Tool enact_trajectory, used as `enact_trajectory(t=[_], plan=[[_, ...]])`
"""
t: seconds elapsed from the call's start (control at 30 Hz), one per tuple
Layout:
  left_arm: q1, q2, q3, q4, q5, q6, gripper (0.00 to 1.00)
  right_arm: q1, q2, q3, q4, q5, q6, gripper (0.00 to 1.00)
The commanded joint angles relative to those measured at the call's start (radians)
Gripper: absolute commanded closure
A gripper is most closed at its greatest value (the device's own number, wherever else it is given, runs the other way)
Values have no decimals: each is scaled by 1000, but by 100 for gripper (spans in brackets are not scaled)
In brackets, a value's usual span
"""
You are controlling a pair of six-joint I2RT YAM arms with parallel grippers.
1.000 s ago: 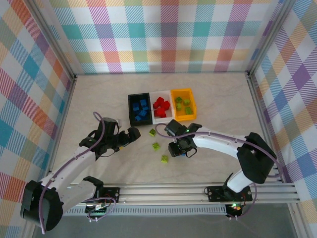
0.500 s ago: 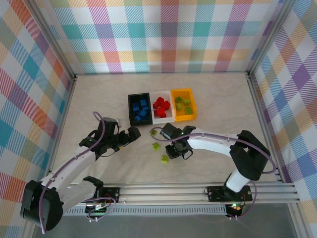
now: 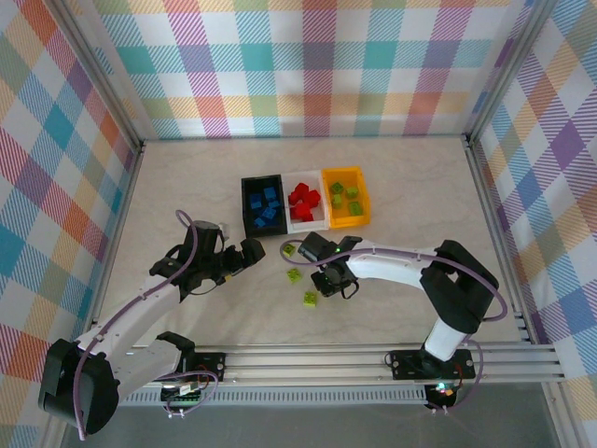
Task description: Sort the legos into containers by color
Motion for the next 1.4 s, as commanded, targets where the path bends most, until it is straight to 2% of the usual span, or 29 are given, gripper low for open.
enact_trajectory(t=[0.0,0.17,0.43,0.53,0.67,0.73,0.8,0.87,0.93,1.07,1.37], plan=[[11,-5,1,-10,18,20,0,1,-77,67,-3,13,-31,76],[10,-10,-2,-14,14,10,0,-42,-28,284,22,-73,-90,77],[10,-69,-13,-52,31,14,0,-143,337,789,13,-190,-90,77],[10,-82,-16,-69,30,22,0,-158,485,995,-60,-192,-98,76],[10,-78,-22,-71,34,27,0,-179,619,1164,-102,-194,-80,76],[10,-68,-23,-63,45,28,0,-189,666,1219,-109,-203,-62,73],[10,-55,-21,-55,56,35,1,-195,693,1255,-110,-220,-52,63],[10,-34,-13,-52,73,49,1,-194,688,1262,-95,-246,-56,47],[7,-10,0,-52,88,62,2,-195,644,1220,-51,-267,-57,39],[-38,36,29,-42,82,75,5,-197,524,1096,11,-242,-60,34],[-301,234,127,12,-53,65,11,-216,110,526,156,-158,-1,31]])
